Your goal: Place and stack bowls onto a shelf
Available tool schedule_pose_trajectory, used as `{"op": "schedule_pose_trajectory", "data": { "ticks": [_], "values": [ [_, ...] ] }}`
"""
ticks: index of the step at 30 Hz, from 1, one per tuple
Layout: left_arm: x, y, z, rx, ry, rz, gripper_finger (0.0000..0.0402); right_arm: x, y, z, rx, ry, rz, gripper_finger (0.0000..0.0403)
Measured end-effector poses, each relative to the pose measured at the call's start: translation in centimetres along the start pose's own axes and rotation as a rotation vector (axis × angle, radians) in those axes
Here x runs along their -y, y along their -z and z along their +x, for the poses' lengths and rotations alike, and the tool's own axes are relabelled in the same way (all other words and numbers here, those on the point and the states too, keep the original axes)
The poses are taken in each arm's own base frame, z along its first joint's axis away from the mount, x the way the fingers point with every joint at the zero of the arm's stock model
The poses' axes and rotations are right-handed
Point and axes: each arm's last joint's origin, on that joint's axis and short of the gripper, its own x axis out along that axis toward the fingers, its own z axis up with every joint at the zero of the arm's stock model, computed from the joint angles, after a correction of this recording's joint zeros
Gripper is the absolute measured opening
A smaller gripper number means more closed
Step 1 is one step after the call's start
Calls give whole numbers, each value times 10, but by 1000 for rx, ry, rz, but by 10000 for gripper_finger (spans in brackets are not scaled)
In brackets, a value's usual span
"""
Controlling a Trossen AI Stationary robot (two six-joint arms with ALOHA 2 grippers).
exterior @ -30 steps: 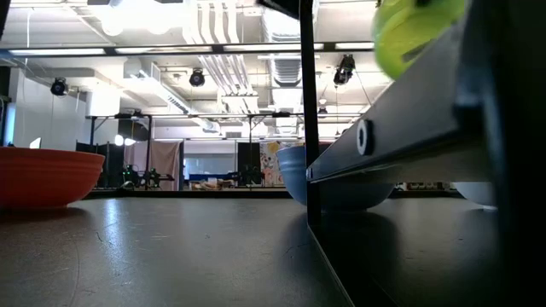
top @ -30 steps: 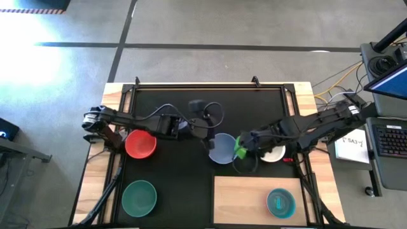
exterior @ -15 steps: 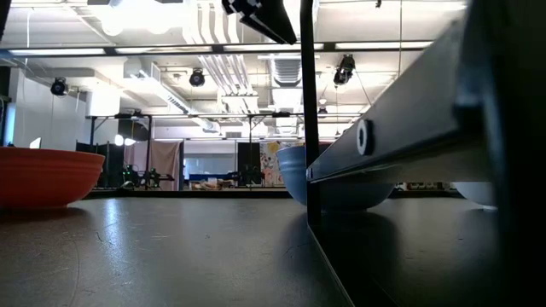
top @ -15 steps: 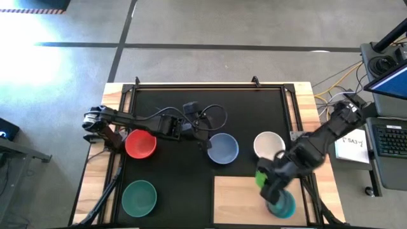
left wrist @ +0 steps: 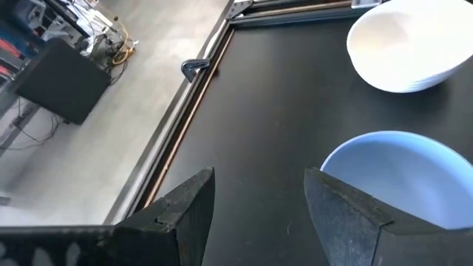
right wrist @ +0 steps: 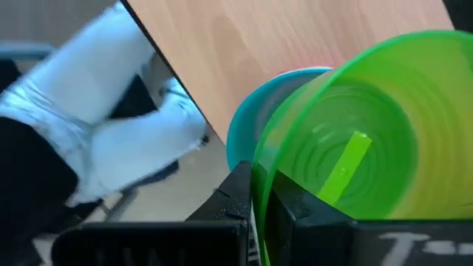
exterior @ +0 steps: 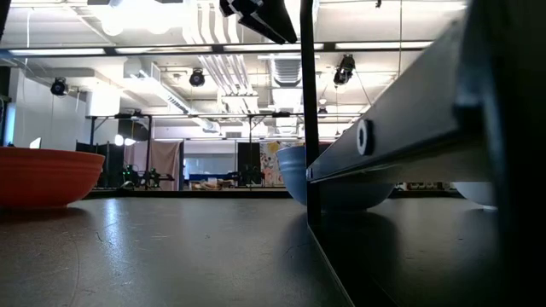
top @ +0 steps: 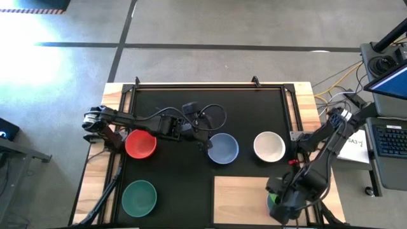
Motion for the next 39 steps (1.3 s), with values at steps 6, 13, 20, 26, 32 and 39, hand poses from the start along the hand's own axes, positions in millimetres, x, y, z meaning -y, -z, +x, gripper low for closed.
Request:
{"op": "schedule_pose_trajectory", "data": {
  "ticks": [6, 13, 20, 26, 32, 39],
  "values": [
    [0, 1, 0, -9, 0, -45, 192, -4, -1, 17, -37, 52, -122, 9],
    [0, 6, 0, -51, -4, -85, 192, -8, -1, 36, -49, 101, -209, 9],
    [-1, 8, 0, -64, -7, -89, 192, -10, 14, 48, -117, 127, -212, 9],
    [-1, 8, 0, -66, -9, -85, 192, -15, 23, 39, -113, 107, -183, 9],
    [-1, 8, 0, -66, -9, -84, 192, -23, 25, 28, -68, 70, -200, 9],
    [-2, 8, 1, -66, -10, -80, 192, -25, 35, 29, -77, 51, -163, 9]
  ]
}}
